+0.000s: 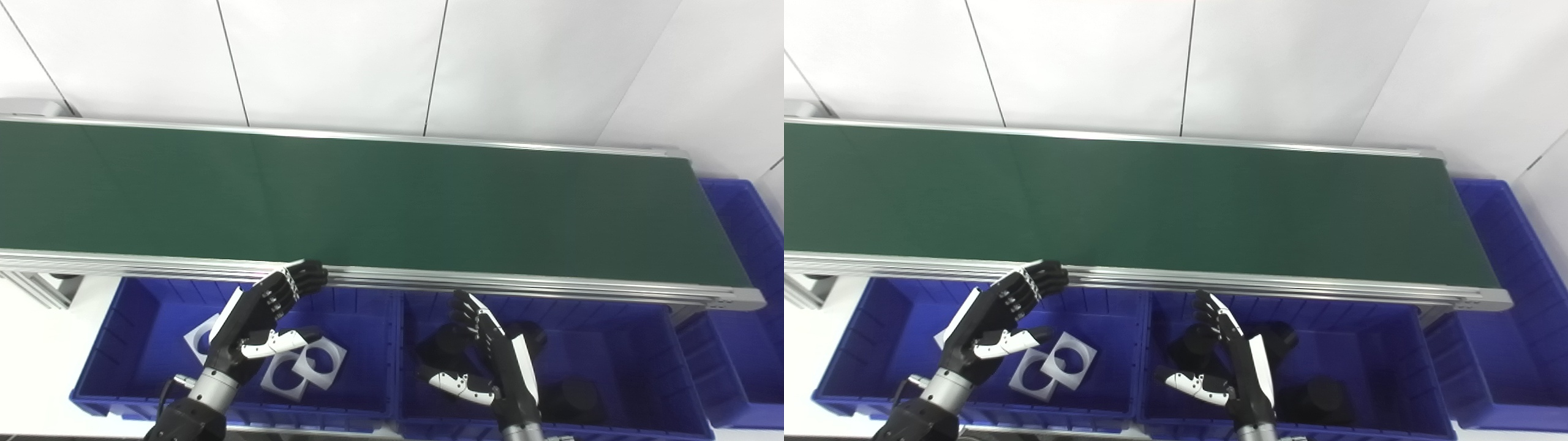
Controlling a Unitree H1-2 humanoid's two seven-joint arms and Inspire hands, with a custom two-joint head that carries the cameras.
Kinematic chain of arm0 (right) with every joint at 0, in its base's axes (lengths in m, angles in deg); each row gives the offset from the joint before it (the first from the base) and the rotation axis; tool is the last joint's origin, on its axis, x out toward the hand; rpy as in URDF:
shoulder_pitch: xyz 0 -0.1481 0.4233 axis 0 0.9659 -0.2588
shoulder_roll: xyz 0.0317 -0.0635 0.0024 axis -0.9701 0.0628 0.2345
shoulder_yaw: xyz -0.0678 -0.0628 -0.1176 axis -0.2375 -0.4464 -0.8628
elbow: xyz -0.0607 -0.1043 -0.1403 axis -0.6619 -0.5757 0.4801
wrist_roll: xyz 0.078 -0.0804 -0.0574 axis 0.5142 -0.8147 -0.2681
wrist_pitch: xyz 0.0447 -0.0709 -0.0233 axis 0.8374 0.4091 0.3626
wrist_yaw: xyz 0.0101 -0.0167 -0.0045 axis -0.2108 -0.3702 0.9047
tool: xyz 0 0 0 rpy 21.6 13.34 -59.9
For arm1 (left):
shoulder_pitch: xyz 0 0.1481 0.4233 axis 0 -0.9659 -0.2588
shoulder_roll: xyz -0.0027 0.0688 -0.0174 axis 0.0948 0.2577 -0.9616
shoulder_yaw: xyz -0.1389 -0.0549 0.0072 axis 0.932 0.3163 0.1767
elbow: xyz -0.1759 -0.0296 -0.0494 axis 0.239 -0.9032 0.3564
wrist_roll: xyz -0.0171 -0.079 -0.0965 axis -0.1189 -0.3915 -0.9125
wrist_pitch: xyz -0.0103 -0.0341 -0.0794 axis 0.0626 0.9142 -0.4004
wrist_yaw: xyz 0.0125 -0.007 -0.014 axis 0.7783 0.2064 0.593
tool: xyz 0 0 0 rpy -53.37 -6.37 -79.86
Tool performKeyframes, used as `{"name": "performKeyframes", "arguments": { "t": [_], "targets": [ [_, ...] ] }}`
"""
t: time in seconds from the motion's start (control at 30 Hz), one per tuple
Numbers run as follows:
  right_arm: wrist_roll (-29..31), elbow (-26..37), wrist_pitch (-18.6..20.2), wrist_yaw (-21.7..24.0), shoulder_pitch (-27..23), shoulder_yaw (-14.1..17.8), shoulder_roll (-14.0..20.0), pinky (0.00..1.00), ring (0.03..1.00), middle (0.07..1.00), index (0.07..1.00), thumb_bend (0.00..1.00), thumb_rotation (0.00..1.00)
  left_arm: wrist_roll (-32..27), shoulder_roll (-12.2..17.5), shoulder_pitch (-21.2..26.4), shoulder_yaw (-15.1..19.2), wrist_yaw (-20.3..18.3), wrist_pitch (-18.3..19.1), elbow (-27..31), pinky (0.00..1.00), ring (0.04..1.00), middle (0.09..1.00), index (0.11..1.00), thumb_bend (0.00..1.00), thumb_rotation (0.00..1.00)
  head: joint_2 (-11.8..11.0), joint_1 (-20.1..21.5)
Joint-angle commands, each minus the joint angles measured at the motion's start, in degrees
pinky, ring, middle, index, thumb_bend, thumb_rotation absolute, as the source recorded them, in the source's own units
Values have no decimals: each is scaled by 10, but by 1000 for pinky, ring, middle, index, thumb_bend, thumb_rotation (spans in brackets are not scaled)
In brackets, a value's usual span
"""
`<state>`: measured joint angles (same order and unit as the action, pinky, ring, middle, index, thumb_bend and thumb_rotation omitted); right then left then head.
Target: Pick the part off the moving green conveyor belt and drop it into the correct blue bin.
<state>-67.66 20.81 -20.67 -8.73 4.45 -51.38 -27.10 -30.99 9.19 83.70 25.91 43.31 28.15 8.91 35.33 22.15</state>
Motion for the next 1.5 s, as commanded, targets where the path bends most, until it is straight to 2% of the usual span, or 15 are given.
{"name": "performKeyframes", "arguments": {
  "t": [0.0,0.27,0.4,0.5,0.6,0.83,0.87,0.97,1.03,1.13,1.17,1.47],
  "targets": [
    [5,7,-34,-12,-4,-5,5,709,804,833,865,656,90,-15,-8,11,5,-5,-32,-6,887,835,819,798,706,186,-9,-4],
    [15,1,-34,-34,-8,-16,15,705,801,836,867,672,71,10,-7,11,4,6,-36,-34,969,902,880,819,665,71,-32,-15],
    [16,-2,-34,-43,-13,-20,19,705,797,838,872,671,76,28,-8,10,5,13,-55,-49,979,902,875,814,675,61,-40,-20],
    [17,-3,-34,-53,-16,-24,22,708,797,841,872,672,88,64,-2,7,-4,22,-82,-47,992,909,886,822,695,83,-44,-22],
    [15,-9,-34,-64,-18,-30,27,712,800,844,874,669,100,83,-2,4,-7,26,-93,-44,1000,920,895,828,715,57,-51,-24],
    [15,-11,-34,-78,-19,-39,35,717,796,842,875,665,106,86,-4,0,-8,28,-93,-46,1000,921,888,821,714,11,-50,-24],
    [14,-9,-34,-78,-19,-40,36,717,795,841,875,664,107,86,-4,-1,-8,29,-92,-44,1000,921,887,821,713,11,-40,-29],
    [14,-7,-34,-79,-17,-41,37,714,795,839,872,664,108,91,-4,-2,-9,33,-87,-37,1000,920,884,820,713,29,-34,-30],
    [15,-6,-34,-76,-16,-42,38,714,795,838,867,665,101,97,-2,-3,-10,36,-82,-30,1000,918,882,820,711,36,-26,-32],
    [20,-7,-34,-72,-16,-44,39,718,801,836,858,663,86,102,1,-4,-11,38,-69,-23,994,907,880,823,687,9,-26,-32],
    [21,-6,-34,-72,-15,-44,40,718,801,836,856,665,81,102,2,-5,-12,39,-65,-20,996,905,879,822,684,3,-19,-36],
    [25,-7,-34,-73,-18,-49,44,721,801,836,853,671,79,97,6,-10,-10,41,-39,-6,998,887,873,828,689,0,-11,-43]
  ]
}}
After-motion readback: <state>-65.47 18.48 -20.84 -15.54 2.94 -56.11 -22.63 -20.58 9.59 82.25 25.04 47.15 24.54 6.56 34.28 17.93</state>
